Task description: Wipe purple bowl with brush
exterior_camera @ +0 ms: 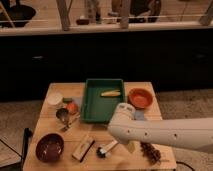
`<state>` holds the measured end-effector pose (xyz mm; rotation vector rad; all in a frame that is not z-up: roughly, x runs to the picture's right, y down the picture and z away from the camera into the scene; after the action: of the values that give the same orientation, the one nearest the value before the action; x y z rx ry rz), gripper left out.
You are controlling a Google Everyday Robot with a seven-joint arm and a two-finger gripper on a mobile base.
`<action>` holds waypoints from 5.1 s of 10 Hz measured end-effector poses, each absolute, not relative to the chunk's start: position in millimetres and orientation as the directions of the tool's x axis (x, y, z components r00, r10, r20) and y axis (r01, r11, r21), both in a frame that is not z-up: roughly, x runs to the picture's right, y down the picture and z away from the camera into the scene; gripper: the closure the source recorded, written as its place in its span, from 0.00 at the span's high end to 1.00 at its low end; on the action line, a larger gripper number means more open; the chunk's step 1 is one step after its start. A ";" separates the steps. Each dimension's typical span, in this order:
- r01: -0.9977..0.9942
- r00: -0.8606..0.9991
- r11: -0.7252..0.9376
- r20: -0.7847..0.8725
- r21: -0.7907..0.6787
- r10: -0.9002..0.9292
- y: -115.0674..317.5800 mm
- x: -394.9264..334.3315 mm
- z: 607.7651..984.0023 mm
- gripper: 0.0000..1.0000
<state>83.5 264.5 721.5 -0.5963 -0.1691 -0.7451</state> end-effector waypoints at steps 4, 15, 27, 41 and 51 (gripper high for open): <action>0.670 0.742 0.595 0.373 -0.443 -0.558 276.0 82.8 740.1 0.80; 0.635 0.772 0.621 0.407 -0.459 -0.488 290.5 82.1 772.0 0.80; 0.605 0.794 0.633 0.424 -0.483 -0.436 300.0 88.7 789.3 0.80; 0.569 0.817 0.646 0.442 -0.509 -0.371 307.1 92.6 796.5 0.80; 0.559 0.822 0.647 0.448 -0.519 -0.351 308.3 92.9 795.3 0.80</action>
<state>92.9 308.3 795.3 -0.6934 -0.3220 -0.5280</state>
